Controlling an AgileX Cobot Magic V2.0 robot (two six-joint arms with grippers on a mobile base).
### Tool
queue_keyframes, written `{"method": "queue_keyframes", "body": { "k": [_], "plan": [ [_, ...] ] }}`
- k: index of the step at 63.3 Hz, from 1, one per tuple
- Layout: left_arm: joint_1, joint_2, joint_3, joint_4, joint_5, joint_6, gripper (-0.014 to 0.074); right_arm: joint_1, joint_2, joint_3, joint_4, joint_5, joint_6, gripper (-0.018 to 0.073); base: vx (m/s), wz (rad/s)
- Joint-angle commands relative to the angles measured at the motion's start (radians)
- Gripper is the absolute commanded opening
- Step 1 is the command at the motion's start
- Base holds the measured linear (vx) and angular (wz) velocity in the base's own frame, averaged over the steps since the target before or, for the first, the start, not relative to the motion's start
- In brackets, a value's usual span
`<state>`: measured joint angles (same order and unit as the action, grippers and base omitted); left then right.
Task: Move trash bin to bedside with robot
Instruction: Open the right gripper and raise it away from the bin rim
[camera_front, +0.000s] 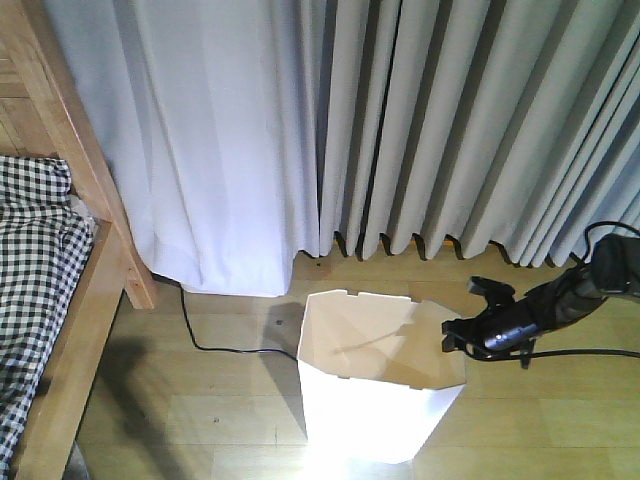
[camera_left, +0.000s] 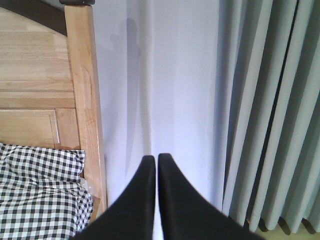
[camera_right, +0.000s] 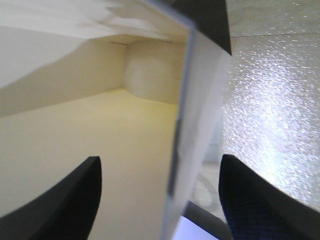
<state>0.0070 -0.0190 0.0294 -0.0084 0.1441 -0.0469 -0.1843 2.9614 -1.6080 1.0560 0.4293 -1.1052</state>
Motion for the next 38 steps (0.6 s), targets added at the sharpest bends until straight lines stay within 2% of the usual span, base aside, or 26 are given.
{"method": "queue_keyframes", "body": {
  "k": [1, 7, 12, 17, 22, 26, 38],
  "plan": [
    [-0.003, -0.010, 0.028, -0.009, -0.071, -0.009, -0.0006, -0.015, -0.105, -0.008, -0.103, 0.050, 0.082, 0.0482, 0.00, 0.00],
    [-0.003, -0.010, 0.028, -0.009, -0.071, -0.009, -0.0006, -0.022, -0.153, -0.008, -0.229, 0.119, 0.175, 0.0477, 0.00, 0.00],
    [-0.003, -0.010, 0.028, -0.009, -0.071, -0.009, -0.0006, -0.024, -0.195, -0.003, -0.361, 0.169, 0.291, 0.0473, 0.00, 0.00],
    [-0.003, -0.010, 0.028, -0.009, -0.071, -0.009, -0.0006, -0.024, -0.257, 0.046, -0.502, 0.147, 0.409, 0.0461, 0.00, 0.00],
    [-0.003, -0.010, 0.028, -0.009, -0.071, -0.009, -0.0006, -0.024, -0.341, 0.135, -0.592, 0.087, 0.469, 0.0449, 0.00, 0.00],
    [-0.003, -0.010, 0.028, -0.009, -0.071, -0.009, -0.0006, -0.024, -0.409, 0.205, -0.627, 0.030, 0.486, 0.0447, 0.00, 0.00],
    [-0.003, -0.010, 0.028, -0.009, -0.071, -0.009, -0.0006, -0.024, -0.712, 0.463, -0.629, -0.174, 0.486, 0.0447, 0.00, 0.00]
  ]
}}
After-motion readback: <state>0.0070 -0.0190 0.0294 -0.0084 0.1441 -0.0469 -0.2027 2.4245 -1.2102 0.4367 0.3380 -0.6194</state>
